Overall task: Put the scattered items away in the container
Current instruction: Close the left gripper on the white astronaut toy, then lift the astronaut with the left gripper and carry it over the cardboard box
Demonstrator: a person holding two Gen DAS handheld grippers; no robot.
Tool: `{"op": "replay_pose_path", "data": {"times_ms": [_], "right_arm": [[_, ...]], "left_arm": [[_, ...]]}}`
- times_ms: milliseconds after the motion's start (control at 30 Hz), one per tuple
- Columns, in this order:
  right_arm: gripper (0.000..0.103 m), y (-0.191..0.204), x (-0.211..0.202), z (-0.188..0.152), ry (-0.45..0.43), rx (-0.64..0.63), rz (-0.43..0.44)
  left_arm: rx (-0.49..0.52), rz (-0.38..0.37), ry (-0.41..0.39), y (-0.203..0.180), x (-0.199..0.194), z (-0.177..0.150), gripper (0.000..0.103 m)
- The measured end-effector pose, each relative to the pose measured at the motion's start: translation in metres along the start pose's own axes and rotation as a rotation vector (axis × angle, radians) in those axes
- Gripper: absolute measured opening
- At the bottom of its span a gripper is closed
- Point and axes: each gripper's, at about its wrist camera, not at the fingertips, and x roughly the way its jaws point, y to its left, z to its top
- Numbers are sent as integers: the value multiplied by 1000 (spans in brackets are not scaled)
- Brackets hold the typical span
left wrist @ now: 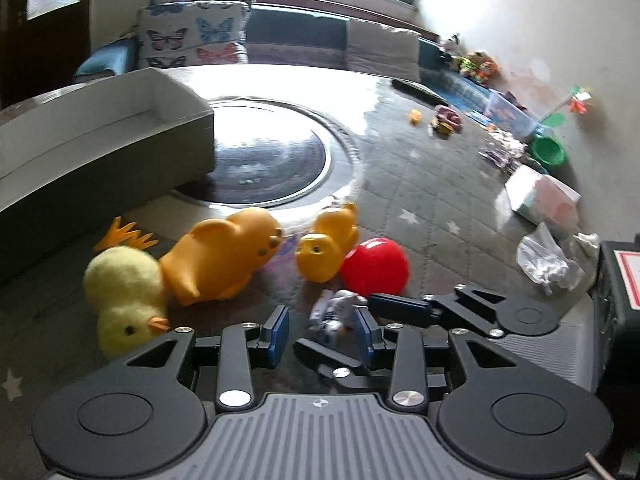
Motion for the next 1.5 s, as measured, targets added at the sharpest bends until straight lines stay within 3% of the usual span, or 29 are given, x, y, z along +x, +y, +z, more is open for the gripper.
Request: {"op": "replay_pose_path", "data": {"times_ms": [333, 600, 833, 1267, 1500], "right_arm": [[43, -1, 2, 1, -2, -13, 17], [42, 2, 3, 6, -3, -30, 34], [42, 11, -1, 22, -33, -73, 52], [42, 42, 12, 90, -157, -189, 96], [42, 60, 38, 137, -194, -229, 126]], "left_arm": [[-18, -37, 47, 6, 20, 4, 38], [-42, -67, 26, 17, 16, 6, 26], [-77, -73, -27, 29, 1, 17, 27], [-95, 13, -160, 64, -28, 69, 27], [-100, 71, -206, 93, -27, 104, 27]]}}
